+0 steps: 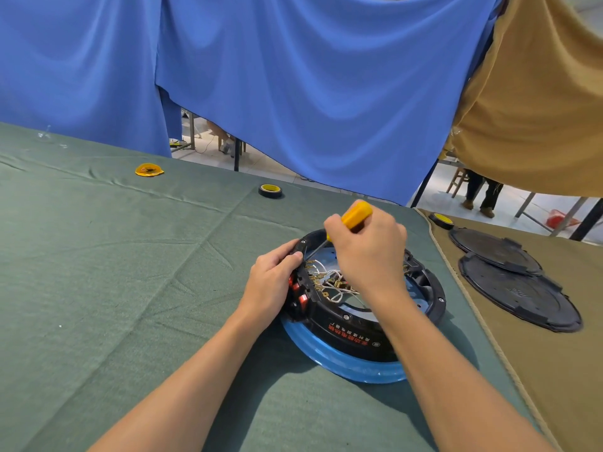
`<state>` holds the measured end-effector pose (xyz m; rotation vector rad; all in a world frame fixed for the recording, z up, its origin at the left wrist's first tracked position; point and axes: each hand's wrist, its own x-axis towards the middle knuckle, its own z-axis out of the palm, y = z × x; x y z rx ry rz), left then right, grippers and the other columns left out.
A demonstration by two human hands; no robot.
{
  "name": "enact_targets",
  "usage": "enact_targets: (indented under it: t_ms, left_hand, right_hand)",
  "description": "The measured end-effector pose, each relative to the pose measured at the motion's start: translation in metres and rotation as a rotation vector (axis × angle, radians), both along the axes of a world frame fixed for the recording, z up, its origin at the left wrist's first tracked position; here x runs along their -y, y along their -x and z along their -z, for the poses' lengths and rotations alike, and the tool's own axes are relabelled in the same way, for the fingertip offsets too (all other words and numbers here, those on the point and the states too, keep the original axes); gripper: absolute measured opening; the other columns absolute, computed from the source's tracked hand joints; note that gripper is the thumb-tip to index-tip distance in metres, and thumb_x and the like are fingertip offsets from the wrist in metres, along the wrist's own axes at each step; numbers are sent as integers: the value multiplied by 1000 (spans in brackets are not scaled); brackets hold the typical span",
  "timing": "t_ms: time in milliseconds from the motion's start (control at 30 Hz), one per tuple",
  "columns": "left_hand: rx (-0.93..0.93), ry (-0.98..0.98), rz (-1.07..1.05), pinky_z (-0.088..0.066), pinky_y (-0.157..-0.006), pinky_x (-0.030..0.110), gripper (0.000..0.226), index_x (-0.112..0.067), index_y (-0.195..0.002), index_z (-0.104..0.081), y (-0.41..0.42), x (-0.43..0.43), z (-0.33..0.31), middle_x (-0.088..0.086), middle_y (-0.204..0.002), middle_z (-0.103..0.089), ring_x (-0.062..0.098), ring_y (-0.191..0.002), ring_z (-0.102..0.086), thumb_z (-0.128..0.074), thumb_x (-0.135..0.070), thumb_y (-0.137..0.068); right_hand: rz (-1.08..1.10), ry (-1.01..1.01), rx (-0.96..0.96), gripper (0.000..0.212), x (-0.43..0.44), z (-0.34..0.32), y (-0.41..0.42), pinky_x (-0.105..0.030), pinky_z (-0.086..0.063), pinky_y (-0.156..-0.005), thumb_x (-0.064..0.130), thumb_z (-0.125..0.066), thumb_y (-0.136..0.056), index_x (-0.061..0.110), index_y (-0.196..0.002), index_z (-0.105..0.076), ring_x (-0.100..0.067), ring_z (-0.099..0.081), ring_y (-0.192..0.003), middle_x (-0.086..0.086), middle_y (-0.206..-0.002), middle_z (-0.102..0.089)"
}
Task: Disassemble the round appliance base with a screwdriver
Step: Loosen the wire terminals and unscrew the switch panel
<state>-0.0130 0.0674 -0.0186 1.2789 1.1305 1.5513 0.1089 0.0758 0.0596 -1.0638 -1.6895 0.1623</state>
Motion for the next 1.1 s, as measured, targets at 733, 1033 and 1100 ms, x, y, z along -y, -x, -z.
enact_targets:
  t_ms: [733,1033,1100]
  left_hand:
    - [-70,-45,-36,-48,-84,25,32,-52,-90,-73,0,1,-2,-16,-97,-74,2,-95,-67,-53,-28,-83]
    - [-10,-34,-25,-51,-90,37,31,-51,-90,-73,0,-3,1,-9,-98,-75,12,-97,-69,-53,-28,-83]
    - [-21,-37,-25,-51,-89,37,31,-51,-91,-73,0,-4,2,-9,-98,-75,12,-97,-69,-53,-29,-83]
  right_hand:
    - [0,-302,221,21,40,27,-8,-29,-40,-55,20,-63,-90,11,-73,-56,-14,-47,-57,1,-63,-52]
    - [89,14,-212,26,43,29,-15,-49,-55,-71,37,-68,-84,43,-93,-44,-13,-65,-62,19,-71,-60]
    - [113,-71,-151,21,45,32,-12,-42,-55,-61,33,-67,-86,33,-93,-47,-9,-63,-57,16,-66,-57]
